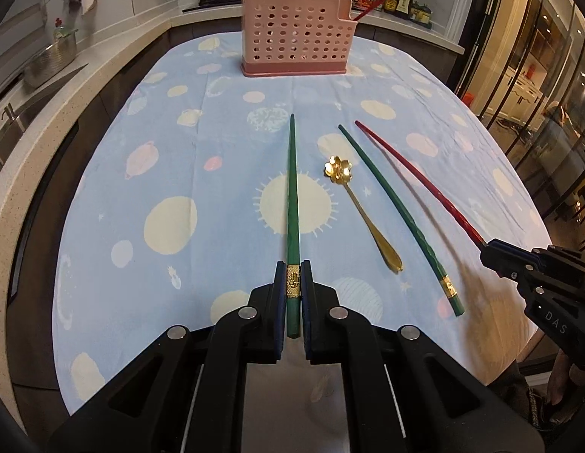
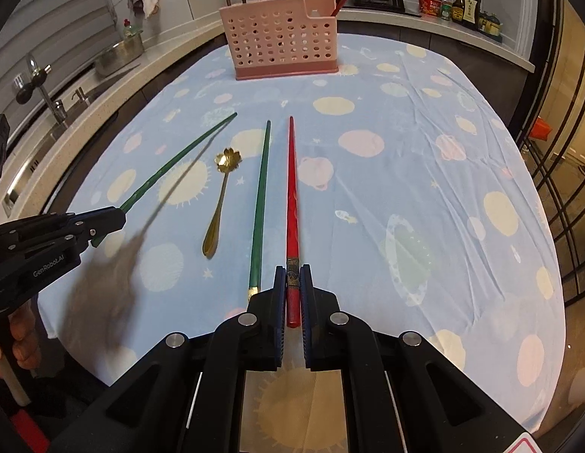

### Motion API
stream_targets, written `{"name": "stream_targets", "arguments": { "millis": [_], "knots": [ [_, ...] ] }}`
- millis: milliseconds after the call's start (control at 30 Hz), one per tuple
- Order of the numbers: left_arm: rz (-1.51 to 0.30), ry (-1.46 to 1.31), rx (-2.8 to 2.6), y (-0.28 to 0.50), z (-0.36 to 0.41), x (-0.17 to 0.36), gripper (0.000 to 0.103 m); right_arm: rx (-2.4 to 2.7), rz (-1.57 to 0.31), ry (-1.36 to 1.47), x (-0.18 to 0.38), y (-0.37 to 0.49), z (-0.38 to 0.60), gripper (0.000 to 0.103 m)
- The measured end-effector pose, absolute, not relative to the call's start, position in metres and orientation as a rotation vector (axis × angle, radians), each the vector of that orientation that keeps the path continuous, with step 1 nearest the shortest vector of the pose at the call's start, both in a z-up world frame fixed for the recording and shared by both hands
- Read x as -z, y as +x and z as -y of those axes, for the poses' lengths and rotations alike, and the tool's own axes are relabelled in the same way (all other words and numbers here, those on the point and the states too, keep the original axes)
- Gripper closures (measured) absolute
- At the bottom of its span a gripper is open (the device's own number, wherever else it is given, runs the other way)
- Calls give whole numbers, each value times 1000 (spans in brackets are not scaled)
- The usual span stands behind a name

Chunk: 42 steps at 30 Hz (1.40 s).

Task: Organize utensils
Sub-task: 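Lift both chopsticks and carry them over the pink caddy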

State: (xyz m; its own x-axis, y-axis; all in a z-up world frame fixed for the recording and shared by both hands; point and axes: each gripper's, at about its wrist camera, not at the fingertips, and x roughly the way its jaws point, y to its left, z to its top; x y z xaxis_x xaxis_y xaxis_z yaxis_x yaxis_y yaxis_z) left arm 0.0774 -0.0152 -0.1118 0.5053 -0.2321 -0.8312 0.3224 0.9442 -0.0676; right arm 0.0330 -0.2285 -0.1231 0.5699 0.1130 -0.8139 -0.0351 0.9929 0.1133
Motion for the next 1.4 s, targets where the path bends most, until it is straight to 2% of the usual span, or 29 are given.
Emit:
{"name": "stream_targets", "arguments": {
  "millis": [500,1400],
  "knots": [
    [-828,67,314,114,19,39,96,-108,-714,155,29,62,248,96],
    [-586,0,308,205,22,-67,96,-163,-490,207,-56,153,264,96]
  ]
}}
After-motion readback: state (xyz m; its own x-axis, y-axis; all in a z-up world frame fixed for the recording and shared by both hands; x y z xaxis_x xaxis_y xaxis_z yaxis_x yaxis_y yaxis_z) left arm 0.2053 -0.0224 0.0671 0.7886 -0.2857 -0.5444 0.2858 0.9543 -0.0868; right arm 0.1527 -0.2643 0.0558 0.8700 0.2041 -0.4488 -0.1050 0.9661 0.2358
